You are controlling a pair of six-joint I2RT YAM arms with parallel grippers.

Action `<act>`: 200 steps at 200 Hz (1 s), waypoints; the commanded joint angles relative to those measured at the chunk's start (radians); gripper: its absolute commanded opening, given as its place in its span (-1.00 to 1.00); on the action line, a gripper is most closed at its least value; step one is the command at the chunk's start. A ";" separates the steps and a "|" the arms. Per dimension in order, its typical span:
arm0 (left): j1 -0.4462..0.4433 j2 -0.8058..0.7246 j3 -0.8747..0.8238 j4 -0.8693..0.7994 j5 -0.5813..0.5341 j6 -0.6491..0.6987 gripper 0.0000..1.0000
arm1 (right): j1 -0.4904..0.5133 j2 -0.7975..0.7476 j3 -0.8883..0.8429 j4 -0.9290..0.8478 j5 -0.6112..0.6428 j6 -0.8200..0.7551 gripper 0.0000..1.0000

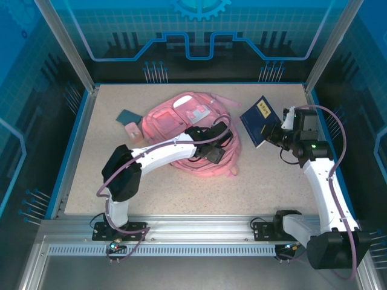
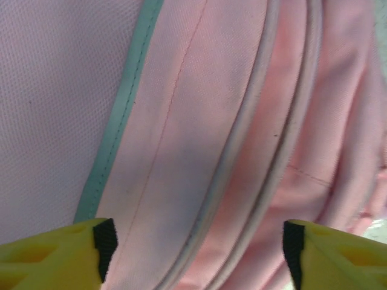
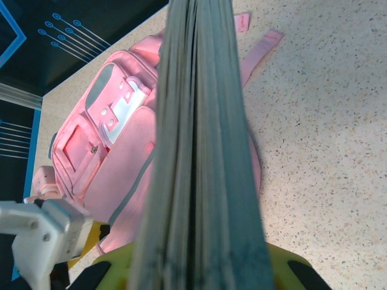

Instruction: Pack the student bag

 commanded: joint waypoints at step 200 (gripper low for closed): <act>-0.017 -0.208 -0.036 0.121 -0.366 0.119 -0.81 | -0.022 -0.102 -0.015 -0.077 -0.034 -0.007 -0.72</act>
